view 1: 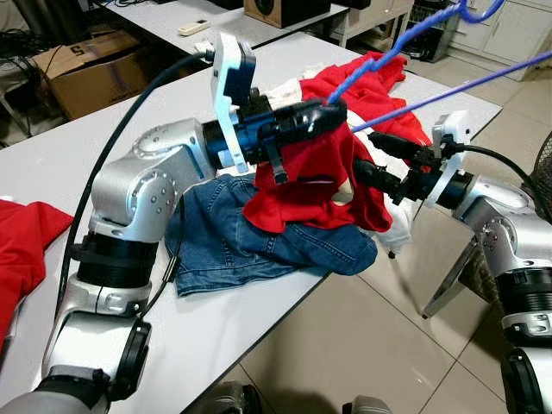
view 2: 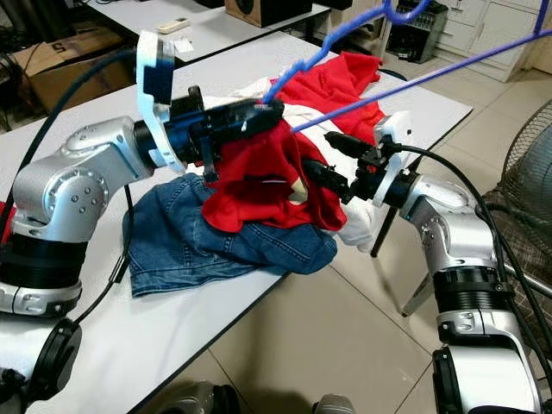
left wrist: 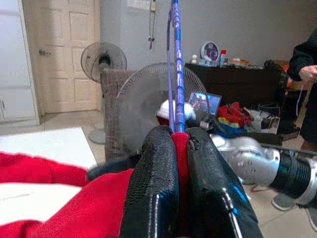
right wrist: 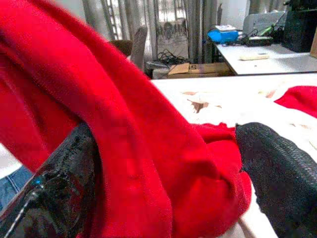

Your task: Hang hanger

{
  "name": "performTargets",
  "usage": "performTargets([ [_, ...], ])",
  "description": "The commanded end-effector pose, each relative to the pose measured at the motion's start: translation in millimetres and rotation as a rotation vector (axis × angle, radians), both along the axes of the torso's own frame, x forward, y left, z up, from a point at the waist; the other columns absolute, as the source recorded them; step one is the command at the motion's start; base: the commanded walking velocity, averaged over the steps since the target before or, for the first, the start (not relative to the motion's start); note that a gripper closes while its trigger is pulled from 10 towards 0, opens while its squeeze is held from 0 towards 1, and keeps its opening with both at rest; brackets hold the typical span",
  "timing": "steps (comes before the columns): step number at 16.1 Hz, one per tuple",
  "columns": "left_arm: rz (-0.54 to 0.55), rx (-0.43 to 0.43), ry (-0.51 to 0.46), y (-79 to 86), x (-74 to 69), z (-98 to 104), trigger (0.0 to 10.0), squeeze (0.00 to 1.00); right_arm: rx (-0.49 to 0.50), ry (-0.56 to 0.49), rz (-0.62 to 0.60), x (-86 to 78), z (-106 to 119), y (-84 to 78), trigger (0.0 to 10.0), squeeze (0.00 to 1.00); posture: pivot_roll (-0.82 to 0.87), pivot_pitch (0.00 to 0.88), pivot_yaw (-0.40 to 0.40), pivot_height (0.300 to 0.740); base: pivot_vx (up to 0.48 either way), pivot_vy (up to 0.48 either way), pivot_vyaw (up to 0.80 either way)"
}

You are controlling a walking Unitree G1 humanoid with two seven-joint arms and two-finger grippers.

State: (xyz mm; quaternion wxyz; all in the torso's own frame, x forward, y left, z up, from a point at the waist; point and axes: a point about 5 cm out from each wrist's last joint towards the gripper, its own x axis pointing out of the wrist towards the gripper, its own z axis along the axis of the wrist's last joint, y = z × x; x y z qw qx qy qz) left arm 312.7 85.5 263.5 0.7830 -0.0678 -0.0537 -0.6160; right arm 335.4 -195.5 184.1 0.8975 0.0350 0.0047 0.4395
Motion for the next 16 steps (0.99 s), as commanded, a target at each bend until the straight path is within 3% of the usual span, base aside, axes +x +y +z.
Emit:
performTargets([
  [1,0.010,0.026,-0.026,0.5,-1.0,1.8,0.0,0.00,0.019,-0.031,0.015,1.1,9.4,2.0,10.0,0.00,-0.14,0.000,0.061,0.740,0.000,0.000,0.00],
  [2,0.025,0.049,-0.029,1.8,0.2,-2.0,0.0,0.00,0.024,-0.035,0.022,-0.1,9.6,1.4,10.0,0.00,-0.14,0.000,0.061,0.740,0.000,0.000,0.00],
  [6,-0.026,-0.055,-0.033,4.1,-4.5,18.0,0.0,0.00,-0.232,0.125,-0.156,6.6,-27.3,-20.4,10.0,0.00,-0.14,0.000,0.061,0.740,0.000,0.000,0.00],
  [11,-0.116,-0.142,-0.040,9.6,-11.6,37.6,0.0,0.00,-0.280,0.214,-0.306,11.0,-39.5,-39.0,10.0,0.00,-0.15,0.000,0.062,0.740,0.000,0.000,0.00],
  [12,-0.116,-0.152,-0.039,10.5,-11.2,39.0,0.0,0.00,-0.253,0.212,-0.351,13.6,-37.9,-43.2,5.2,0.00,-0.15,0.000,0.063,0.740,0.000,0.000,0.00],
  [13,-0.116,-0.158,-0.038,10.6,-11.2,39.5,0.0,0.00,-0.232,0.209,-0.368,14.6,-36.4,-45.2,3.2,0.00,-0.15,0.000,0.063,0.740,0.000,0.000,0.00],
  [14,-0.117,-0.165,-0.037,10.8,-11.4,40.3,0.0,0.00,-0.187,0.203,-0.393,15.8,-33.3,-48.1,0.0,0.00,-0.15,0.000,0.063,0.740,0.000,0.000,0.00],
  [16,-0.074,-0.154,-0.051,15.0,-8.6,41.6,0.0,0.00,-0.022,0.161,-0.440,16.3,-13.1,-58.8,0.0,0.00,-0.15,0.000,0.058,0.740,0.000,0.000,0.00],
])
